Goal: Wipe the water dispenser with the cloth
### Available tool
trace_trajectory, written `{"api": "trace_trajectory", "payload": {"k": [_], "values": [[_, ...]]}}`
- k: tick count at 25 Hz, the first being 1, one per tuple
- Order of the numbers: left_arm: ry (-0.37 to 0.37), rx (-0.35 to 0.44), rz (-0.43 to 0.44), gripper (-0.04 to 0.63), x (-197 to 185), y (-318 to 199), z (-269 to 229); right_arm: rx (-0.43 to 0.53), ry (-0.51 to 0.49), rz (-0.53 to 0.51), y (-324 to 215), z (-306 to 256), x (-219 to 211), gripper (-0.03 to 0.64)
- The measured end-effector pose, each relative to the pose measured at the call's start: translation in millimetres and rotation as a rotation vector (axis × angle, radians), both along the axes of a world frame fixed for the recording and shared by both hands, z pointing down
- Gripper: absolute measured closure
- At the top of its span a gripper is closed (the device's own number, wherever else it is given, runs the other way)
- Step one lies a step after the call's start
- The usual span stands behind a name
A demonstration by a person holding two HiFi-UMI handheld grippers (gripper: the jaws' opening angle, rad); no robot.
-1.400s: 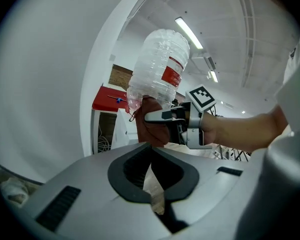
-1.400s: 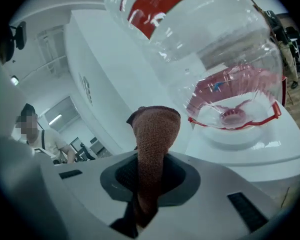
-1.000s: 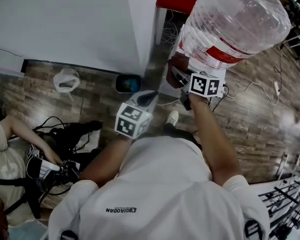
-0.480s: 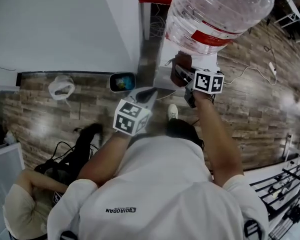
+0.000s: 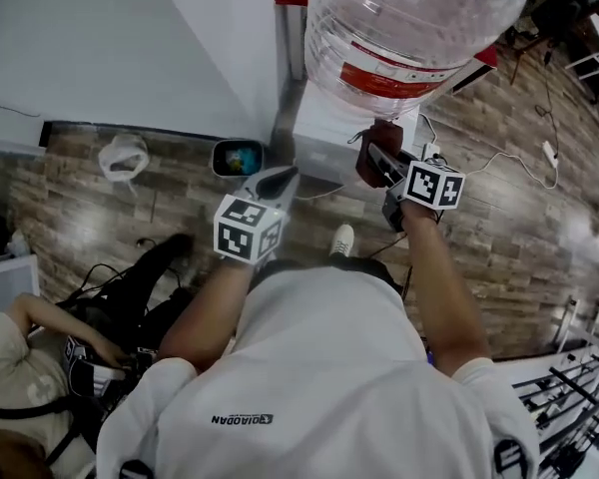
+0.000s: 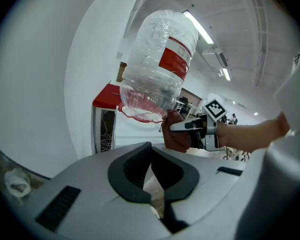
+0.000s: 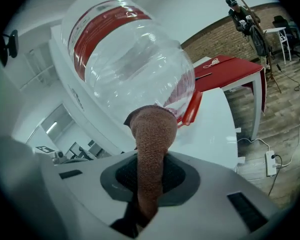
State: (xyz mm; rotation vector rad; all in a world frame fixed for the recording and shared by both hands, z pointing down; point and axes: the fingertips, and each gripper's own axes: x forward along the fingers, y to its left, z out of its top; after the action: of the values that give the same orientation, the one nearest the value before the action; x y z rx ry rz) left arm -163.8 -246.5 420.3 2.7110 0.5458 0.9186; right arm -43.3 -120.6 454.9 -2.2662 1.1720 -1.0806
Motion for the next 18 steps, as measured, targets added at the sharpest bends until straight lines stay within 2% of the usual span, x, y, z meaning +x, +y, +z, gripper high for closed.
{"api": "trace_trajectory", "payload": {"k": [10,18], "values": [[-0.023,0.034,-0.082,0.606,1.8,37.0,7.1,0.017,-0.019,-0.027,56.6,13.4,10.1,0.558],[-0.034,0.051,-0.109,0.606,-1.2,56.9,12.8,0.036,0.014,-0.034,79.3,13.9,22.6,0.558]]}}
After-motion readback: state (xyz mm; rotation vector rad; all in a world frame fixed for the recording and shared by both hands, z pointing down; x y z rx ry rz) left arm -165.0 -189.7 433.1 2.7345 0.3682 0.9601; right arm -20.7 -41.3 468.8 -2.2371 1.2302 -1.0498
